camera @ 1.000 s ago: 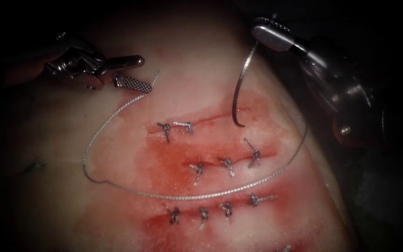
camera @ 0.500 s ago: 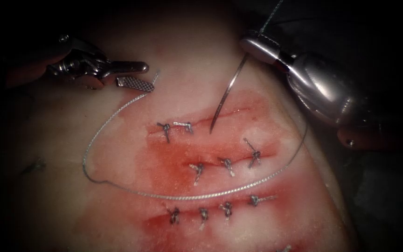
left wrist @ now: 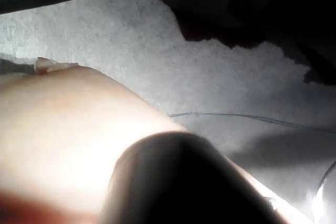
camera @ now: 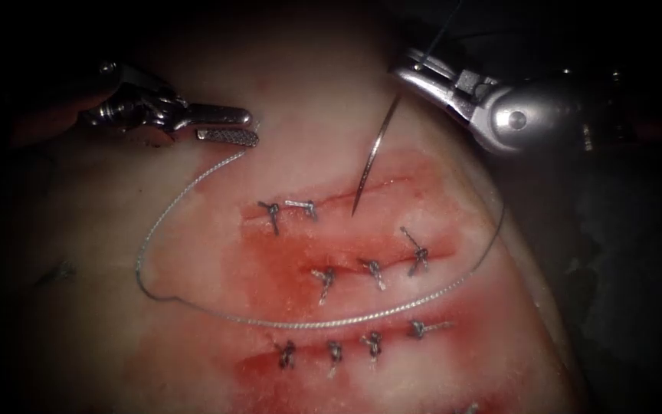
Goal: Wound Closure
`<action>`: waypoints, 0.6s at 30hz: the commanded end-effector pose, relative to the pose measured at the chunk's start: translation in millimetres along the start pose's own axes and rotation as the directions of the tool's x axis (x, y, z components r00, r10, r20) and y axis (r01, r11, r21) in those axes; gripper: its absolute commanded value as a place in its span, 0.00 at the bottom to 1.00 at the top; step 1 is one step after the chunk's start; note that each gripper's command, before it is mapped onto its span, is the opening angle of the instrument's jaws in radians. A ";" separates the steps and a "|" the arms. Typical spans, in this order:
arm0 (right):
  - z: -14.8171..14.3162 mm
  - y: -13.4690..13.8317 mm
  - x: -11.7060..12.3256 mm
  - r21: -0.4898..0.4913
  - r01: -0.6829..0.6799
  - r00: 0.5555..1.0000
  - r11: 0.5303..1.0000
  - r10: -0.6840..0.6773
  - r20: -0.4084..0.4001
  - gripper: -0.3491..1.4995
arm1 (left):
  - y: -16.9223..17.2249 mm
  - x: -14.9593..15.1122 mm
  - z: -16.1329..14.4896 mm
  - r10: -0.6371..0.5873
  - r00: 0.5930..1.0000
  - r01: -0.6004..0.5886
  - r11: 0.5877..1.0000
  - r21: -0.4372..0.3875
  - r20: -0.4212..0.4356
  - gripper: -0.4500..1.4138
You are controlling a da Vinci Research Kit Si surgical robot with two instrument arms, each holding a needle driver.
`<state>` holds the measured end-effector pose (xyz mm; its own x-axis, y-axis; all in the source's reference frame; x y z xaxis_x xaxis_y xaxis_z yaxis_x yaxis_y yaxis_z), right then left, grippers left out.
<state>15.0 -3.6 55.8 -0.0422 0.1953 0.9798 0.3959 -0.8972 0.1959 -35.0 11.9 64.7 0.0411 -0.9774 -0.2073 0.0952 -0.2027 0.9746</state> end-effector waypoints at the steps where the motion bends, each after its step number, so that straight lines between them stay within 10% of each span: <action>1: 1.1 -0.7 0.4 -0.015 0.019 1.000 1.000 -0.019 0.023 0.00 | -0.3 -1.3 0.4 0.065 0.998 -0.065 0.998 -0.019 -0.011 0.51; 5: 1.2 -1.3 0.9 -0.043 0.010 0.996 0.999 -0.006 0.091 0.00 | 0.1 -1.1 0.9 0.364 0.929 -0.369 0.925 -0.089 -0.064 0.42; 8: 1.5 -1.6 1.5 -0.026 0.017 0.993 1.000 -0.014 0.119 0.00 | 0.1 -1.3 1.6 0.541 0.837 -0.547 0.822 -0.158 -0.083 0.59; 13: 2.2 -2.1 2.3 0.033 0.115 0.983 0.993 -0.118 0.138 0.00 | -0.4 0.4 2.2 0.708 0.683 -0.730 0.670 -0.135 -0.177 0.06; 18: 2.6 -2.9 2.8 0.038 0.200 0.964 0.979 -0.204 0.170 0.00 | -1.7 1.8 3.9 0.766 0.607 -0.793 0.568 -0.221 -0.210 0.00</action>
<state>15.2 -0.4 57.8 0.0280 0.4403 0.8974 0.4113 -0.8233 0.3911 -39.1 8.6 62.6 0.3158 -0.6988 0.6418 0.2668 0.7145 0.6467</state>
